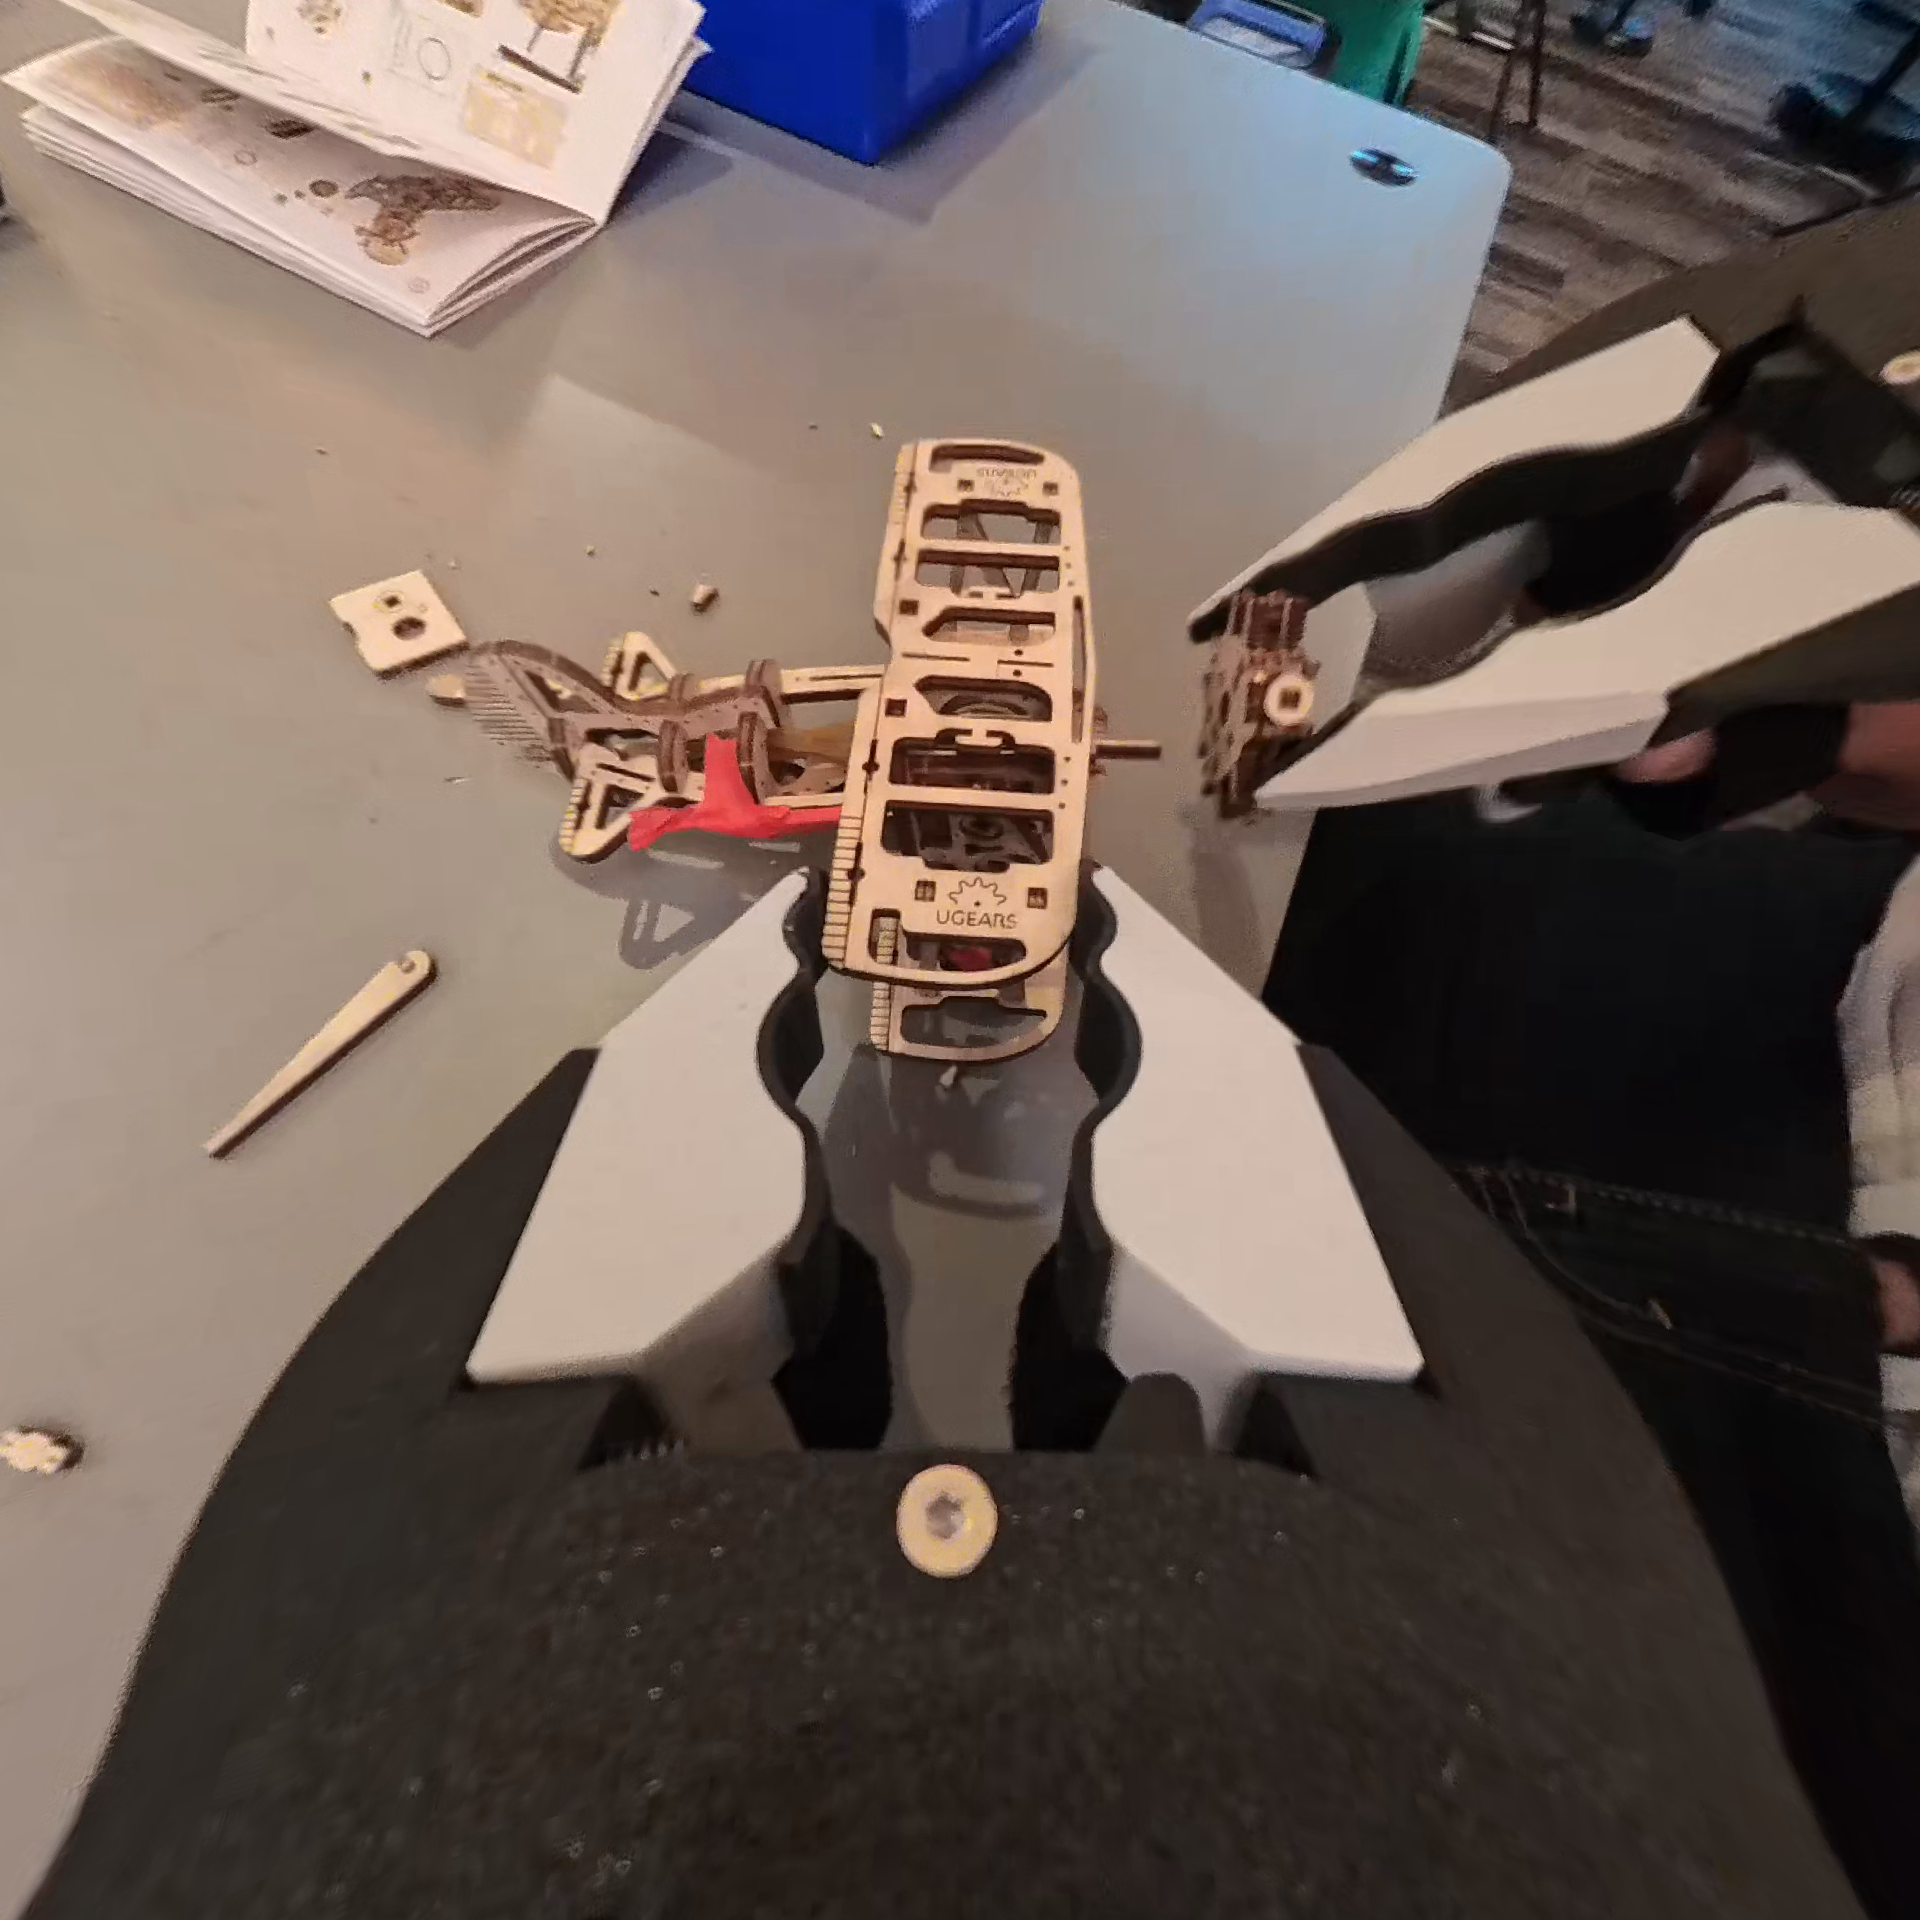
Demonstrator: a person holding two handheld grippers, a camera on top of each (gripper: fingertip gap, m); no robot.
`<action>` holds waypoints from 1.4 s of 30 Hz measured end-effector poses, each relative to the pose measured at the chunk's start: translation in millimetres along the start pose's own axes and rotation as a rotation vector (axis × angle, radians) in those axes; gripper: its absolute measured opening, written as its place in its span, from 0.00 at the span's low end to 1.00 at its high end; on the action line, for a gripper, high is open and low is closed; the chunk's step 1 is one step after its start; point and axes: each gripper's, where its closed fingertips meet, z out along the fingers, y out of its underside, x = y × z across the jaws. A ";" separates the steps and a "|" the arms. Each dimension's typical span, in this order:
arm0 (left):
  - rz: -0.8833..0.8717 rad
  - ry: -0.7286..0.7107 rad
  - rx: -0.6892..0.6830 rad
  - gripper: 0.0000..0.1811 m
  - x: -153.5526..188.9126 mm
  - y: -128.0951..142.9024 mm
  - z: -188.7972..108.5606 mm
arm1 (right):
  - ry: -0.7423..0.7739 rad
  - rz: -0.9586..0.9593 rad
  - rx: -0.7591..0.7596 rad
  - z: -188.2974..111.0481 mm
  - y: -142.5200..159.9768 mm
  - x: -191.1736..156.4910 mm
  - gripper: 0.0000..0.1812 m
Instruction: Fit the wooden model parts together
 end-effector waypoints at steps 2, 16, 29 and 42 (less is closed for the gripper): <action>-0.034 -0.025 -0.010 0.24 -0.7 -0.3 0.8 | 0.002 0.024 -0.105 -5.2 4.7 23.7 0.25; -0.272 -0.235 -0.028 0.24 4.8 -1.7 10.8 | -0.133 -0.149 -0.269 5.4 -4.5 72.2 0.27; -0.242 -0.270 -0.014 0.24 3.6 -1.3 15.0 | -0.092 -0.230 0.249 22.9 -14.7 -12.1 0.25; -0.265 -0.291 -0.022 0.24 5.0 -2.0 18.1 | 0.035 -0.328 0.203 33.9 -11.5 -8.3 0.25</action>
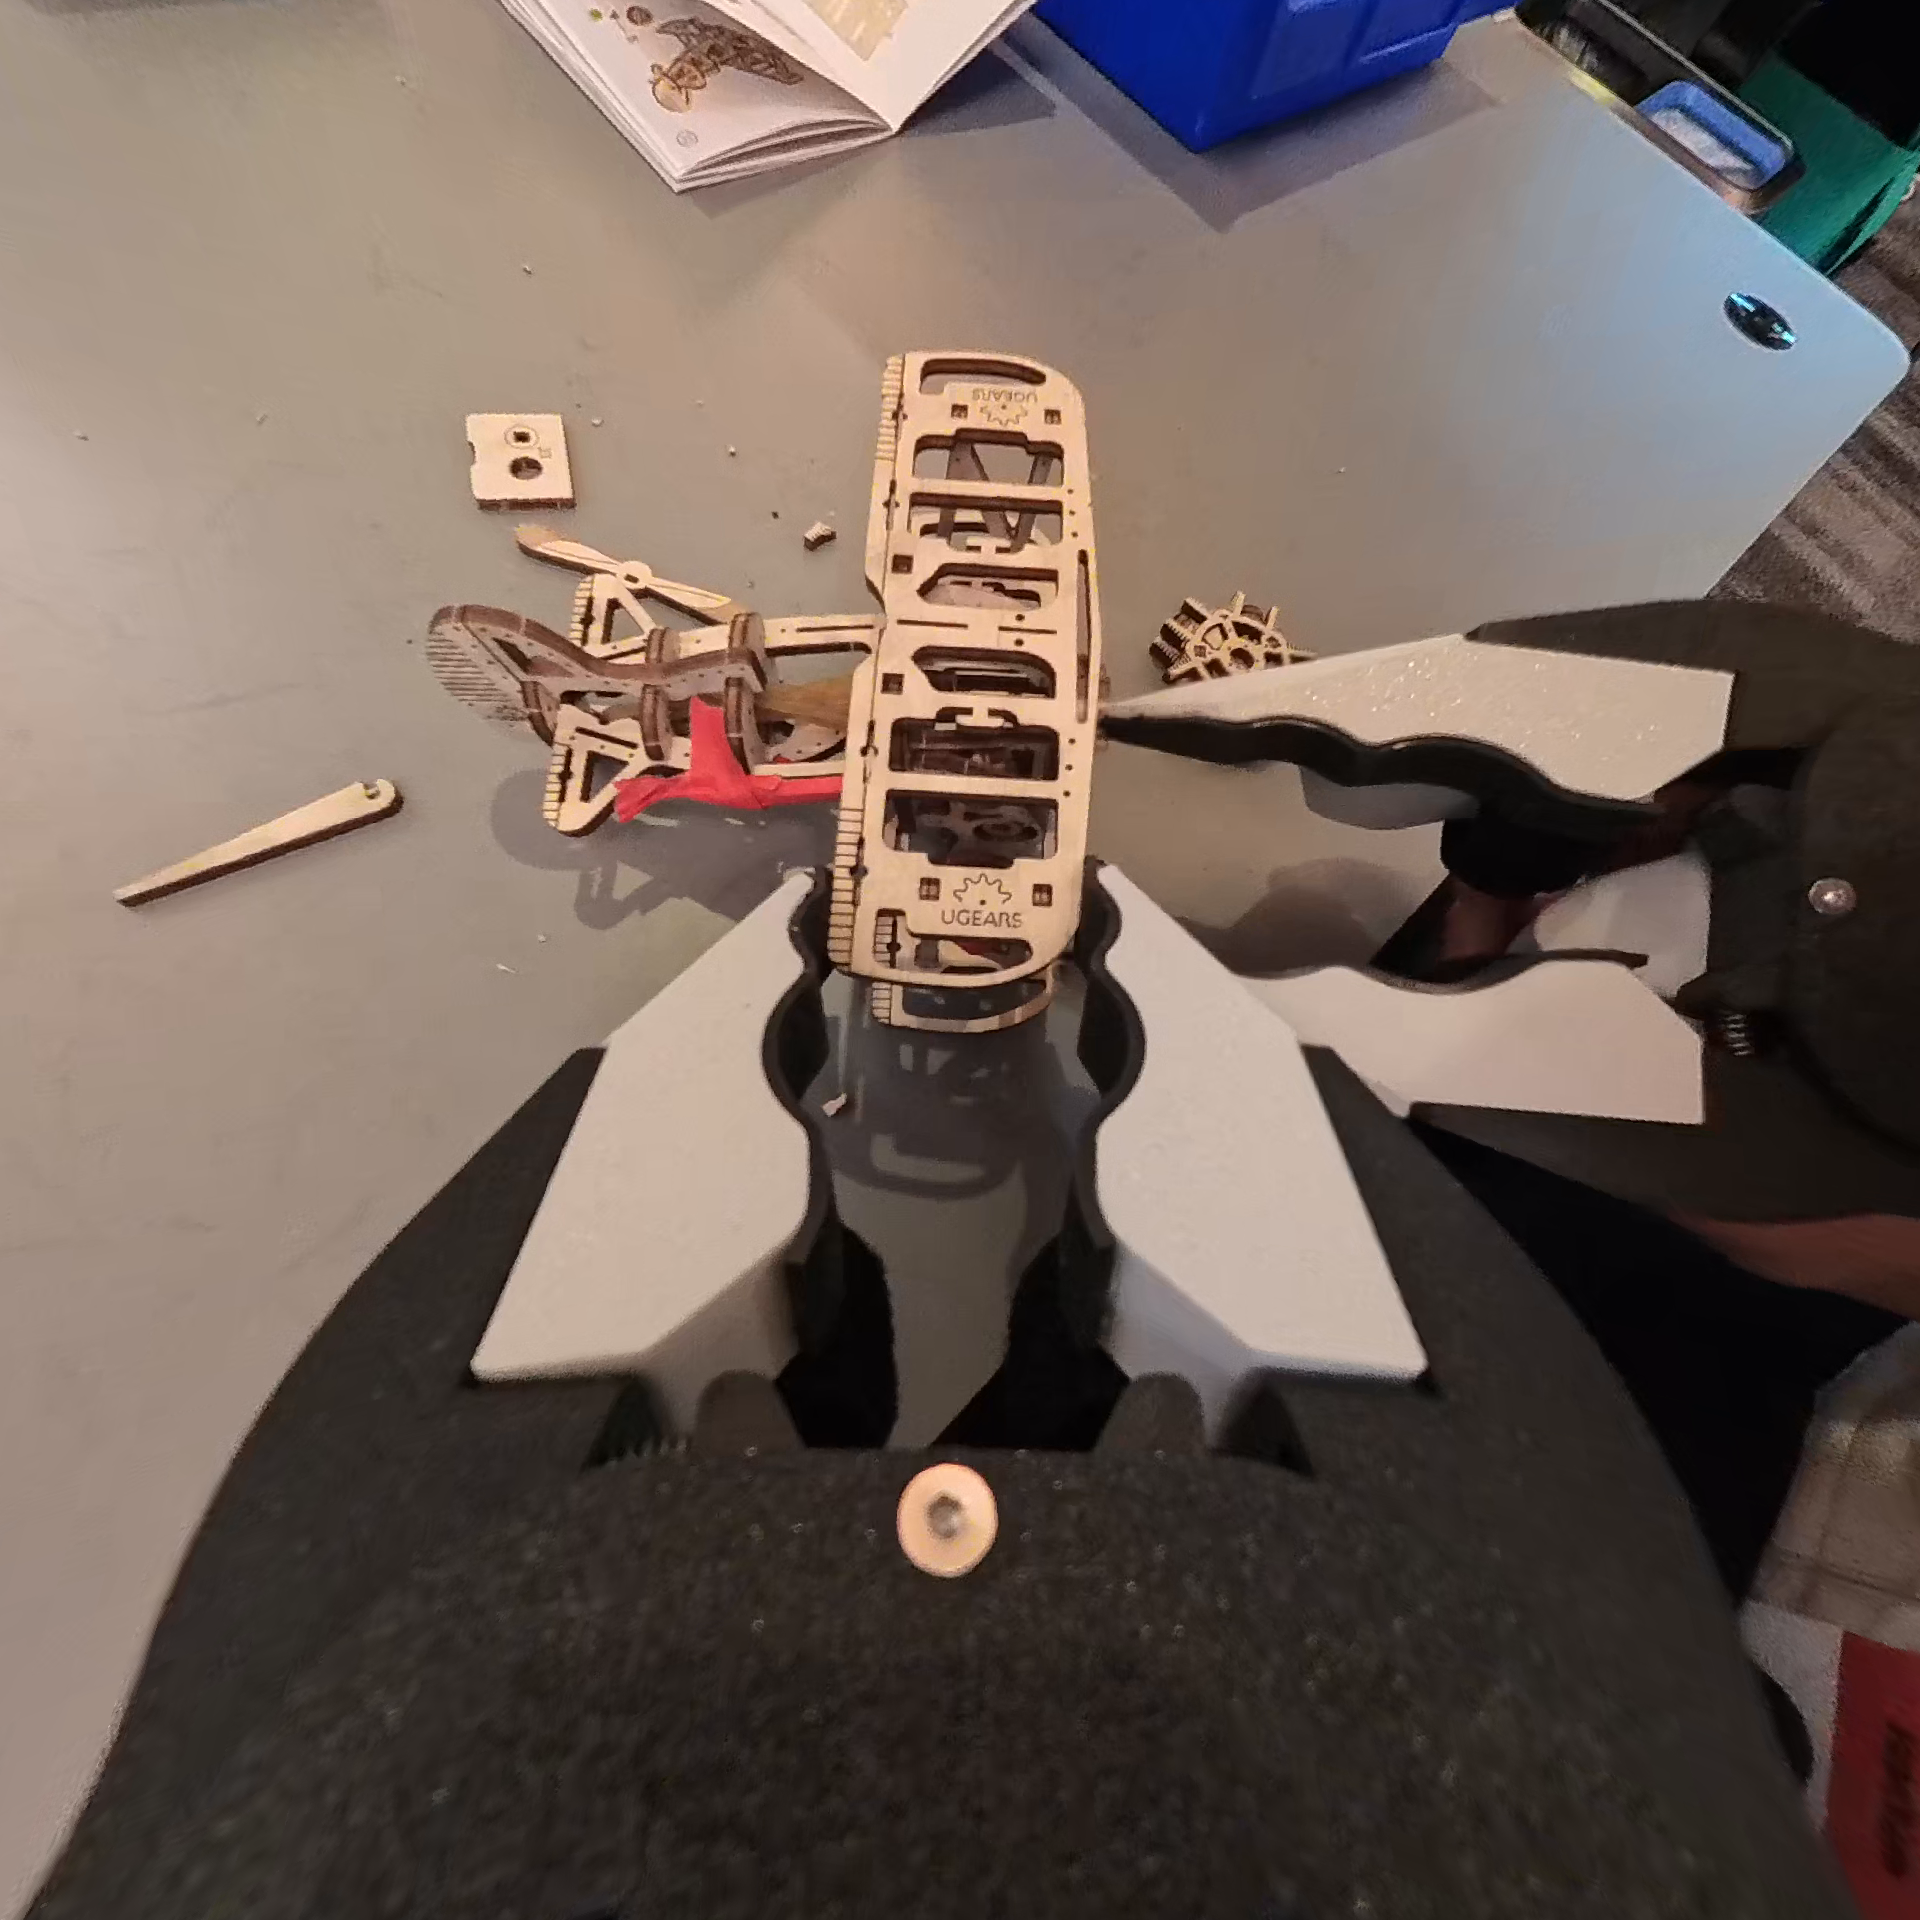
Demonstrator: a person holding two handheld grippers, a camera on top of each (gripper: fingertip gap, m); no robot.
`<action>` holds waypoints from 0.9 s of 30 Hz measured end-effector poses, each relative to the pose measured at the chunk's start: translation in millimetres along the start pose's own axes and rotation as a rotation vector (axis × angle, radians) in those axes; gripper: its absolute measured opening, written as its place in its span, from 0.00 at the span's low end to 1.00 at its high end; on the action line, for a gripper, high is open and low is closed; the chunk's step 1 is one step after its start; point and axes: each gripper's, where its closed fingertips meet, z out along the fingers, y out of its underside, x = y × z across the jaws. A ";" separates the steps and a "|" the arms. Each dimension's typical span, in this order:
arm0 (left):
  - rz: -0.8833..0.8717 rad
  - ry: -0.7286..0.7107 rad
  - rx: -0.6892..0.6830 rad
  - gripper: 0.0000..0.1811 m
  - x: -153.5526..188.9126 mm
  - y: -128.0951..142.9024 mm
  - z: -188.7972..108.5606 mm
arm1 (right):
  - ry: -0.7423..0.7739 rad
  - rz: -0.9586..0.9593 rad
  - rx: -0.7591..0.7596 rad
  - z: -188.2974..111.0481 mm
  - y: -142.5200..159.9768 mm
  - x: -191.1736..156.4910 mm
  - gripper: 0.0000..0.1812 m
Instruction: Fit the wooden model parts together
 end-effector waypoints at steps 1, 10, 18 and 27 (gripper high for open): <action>-0.001 -0.001 0.000 0.24 0.0 0.0 0.1 | 0.001 0.014 0.000 0.0 0.1 0.7 0.25; 0.023 -0.018 0.000 0.24 2.7 -0.6 0.5 | 0.026 0.068 0.003 -1.5 0.8 5.2 0.20; 0.032 -0.028 0.005 0.24 2.5 -2.1 0.6 | 0.033 0.072 -0.014 -1.2 0.9 6.4 0.19; 0.034 -0.026 0.003 0.24 1.6 -1.5 1.2 | 0.027 0.058 -0.007 -0.6 1.0 6.4 0.19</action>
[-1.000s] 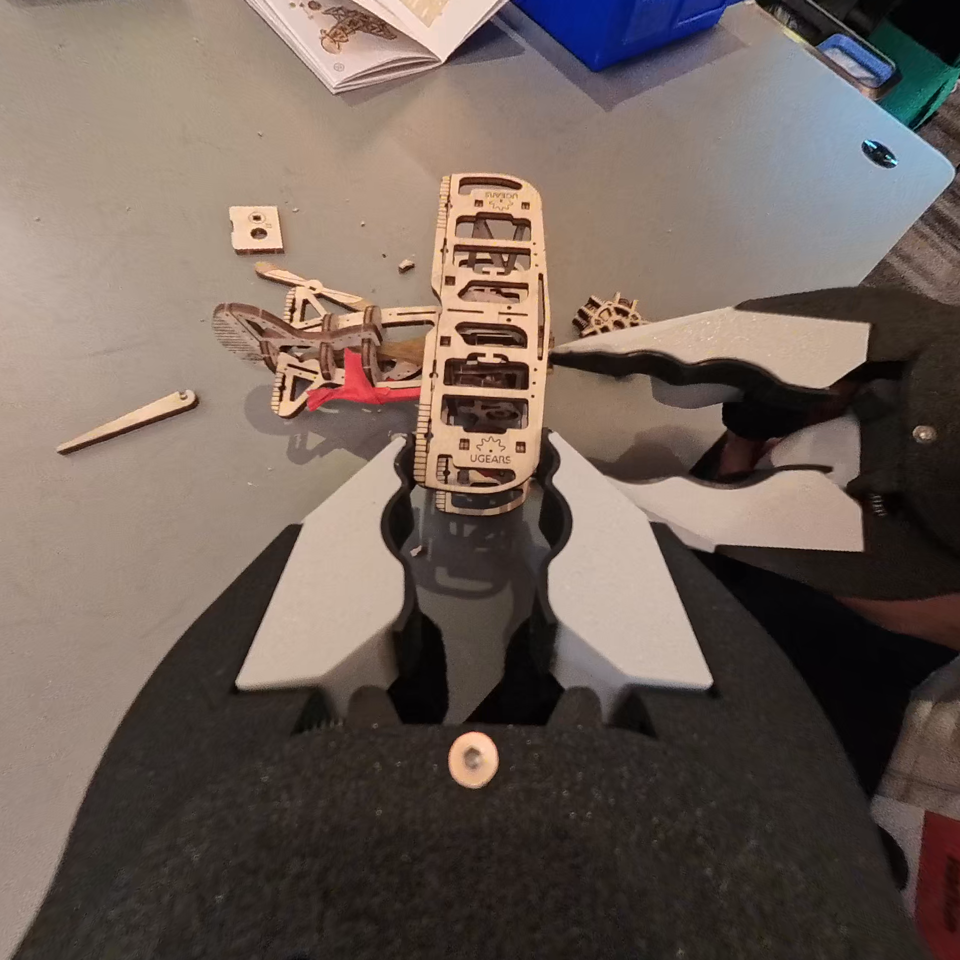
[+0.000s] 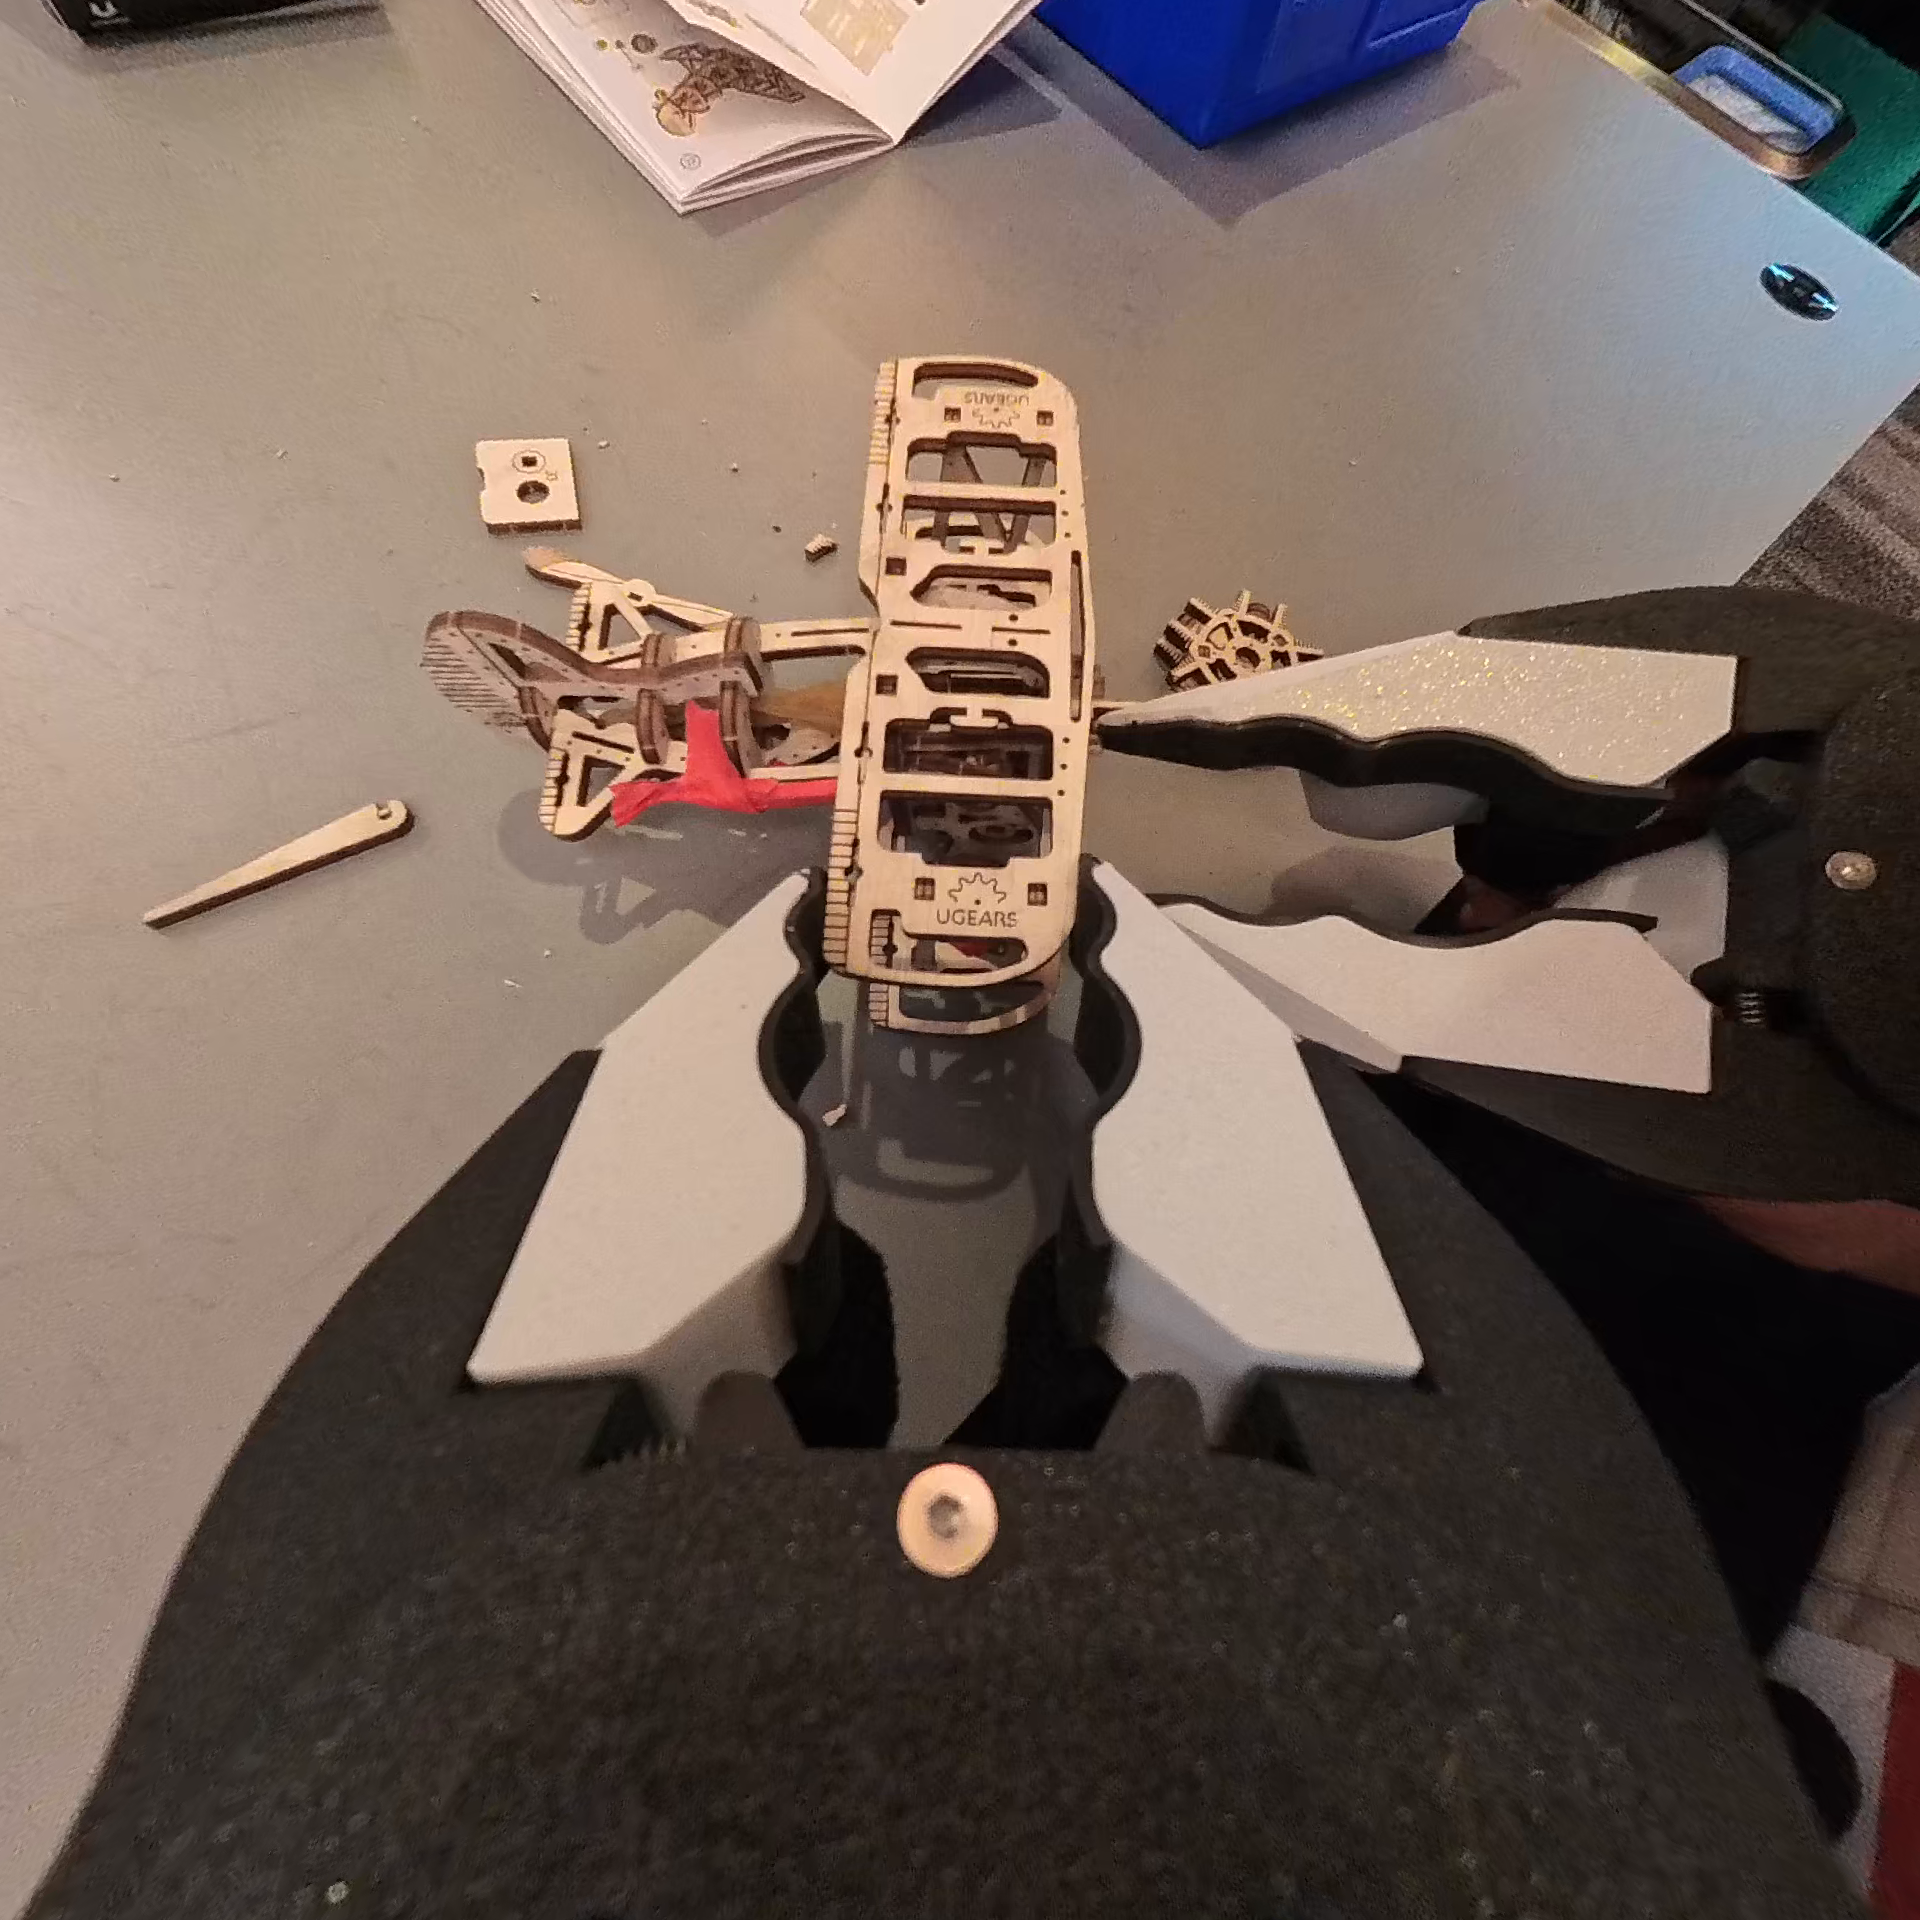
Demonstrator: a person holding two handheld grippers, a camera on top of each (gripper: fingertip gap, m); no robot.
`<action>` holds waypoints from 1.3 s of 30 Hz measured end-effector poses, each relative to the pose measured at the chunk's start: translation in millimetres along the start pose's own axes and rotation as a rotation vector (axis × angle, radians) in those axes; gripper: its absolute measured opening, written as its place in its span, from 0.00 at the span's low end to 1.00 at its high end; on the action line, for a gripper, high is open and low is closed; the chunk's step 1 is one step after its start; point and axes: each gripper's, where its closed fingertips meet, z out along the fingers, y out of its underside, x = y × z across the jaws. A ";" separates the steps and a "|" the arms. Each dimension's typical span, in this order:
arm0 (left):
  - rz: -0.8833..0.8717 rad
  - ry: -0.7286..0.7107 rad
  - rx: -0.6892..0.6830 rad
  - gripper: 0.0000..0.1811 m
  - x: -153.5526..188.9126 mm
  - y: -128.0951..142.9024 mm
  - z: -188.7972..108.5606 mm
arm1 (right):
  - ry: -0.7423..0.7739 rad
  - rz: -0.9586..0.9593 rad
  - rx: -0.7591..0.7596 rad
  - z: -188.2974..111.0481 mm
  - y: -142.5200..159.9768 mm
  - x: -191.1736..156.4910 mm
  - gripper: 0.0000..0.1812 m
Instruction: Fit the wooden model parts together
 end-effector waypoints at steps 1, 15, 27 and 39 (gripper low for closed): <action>0.005 0.000 0.000 0.24 -0.4 0.2 -0.2 | -0.006 0.006 -0.001 -0.6 0.1 -0.5 0.19; -0.037 0.014 0.022 0.24 -2.3 0.0 0.0 | -0.367 1.018 0.037 -13.6 -4.9 19.4 0.14; 0.009 0.063 0.041 0.24 -6.6 -2.3 -0.9 | -0.319 0.967 -0.070 -20.6 10.8 27.9 0.12; 0.123 0.186 -0.016 0.25 -23.2 -1.6 -9.3 | -0.310 0.132 -0.479 -43.3 48.7 84.7 0.34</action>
